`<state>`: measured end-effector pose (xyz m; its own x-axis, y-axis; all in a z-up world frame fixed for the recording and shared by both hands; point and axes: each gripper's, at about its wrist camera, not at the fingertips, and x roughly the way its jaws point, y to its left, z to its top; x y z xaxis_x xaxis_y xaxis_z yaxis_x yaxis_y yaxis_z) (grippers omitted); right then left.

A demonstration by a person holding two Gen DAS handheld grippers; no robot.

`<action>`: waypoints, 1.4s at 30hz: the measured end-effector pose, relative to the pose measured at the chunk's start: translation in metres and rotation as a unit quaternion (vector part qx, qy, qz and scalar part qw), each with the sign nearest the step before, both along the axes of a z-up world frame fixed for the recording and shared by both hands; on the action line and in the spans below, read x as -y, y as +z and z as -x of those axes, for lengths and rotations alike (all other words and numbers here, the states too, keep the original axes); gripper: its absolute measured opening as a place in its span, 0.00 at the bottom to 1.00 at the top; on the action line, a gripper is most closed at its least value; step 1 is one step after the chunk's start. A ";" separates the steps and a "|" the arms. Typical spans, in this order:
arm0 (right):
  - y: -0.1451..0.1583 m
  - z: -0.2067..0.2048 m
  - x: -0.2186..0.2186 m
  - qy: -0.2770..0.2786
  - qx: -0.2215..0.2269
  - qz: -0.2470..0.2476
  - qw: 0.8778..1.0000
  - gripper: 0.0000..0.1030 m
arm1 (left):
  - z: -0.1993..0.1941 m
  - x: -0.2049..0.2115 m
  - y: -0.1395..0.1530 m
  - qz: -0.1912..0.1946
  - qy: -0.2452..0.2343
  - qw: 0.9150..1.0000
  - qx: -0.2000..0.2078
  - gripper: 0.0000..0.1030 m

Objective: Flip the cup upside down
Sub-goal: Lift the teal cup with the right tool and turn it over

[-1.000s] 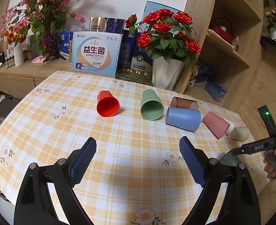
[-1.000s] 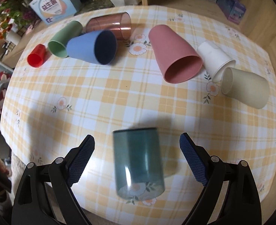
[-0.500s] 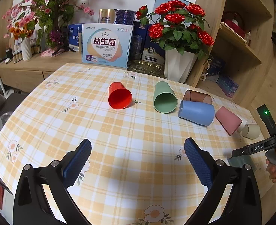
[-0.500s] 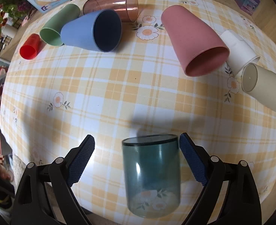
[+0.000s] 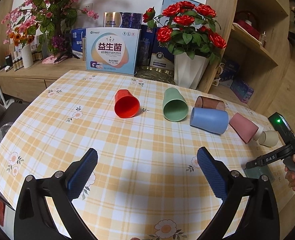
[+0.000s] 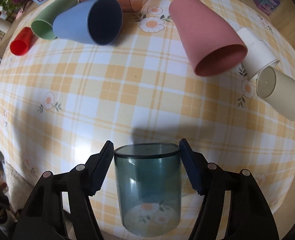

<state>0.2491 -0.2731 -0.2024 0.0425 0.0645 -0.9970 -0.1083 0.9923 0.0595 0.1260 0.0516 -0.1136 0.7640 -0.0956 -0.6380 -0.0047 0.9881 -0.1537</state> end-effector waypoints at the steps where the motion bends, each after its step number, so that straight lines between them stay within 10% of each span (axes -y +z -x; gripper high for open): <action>1: -0.001 0.001 -0.001 0.002 -0.001 0.003 1.000 0.63 | 0.000 0.000 0.000 0.000 0.000 1.000 0.000 0.94; 25: 0.024 0.050 0.022 -0.020 0.068 -0.031 0.997 0.60 | 0.008 0.013 0.010 0.009 -0.021 1.000 0.013 0.94; 42: 0.063 0.126 0.051 -0.057 0.209 -0.062 0.974 0.59 | 0.016 0.036 0.016 -0.006 -0.043 0.999 -0.006 0.94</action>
<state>0.1229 -0.3243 -0.1397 0.4571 0.1539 -0.8760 -0.0380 0.9874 0.1537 0.1102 0.0153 -0.0974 0.7456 -0.1536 -0.6485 0.0793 0.9866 -0.1425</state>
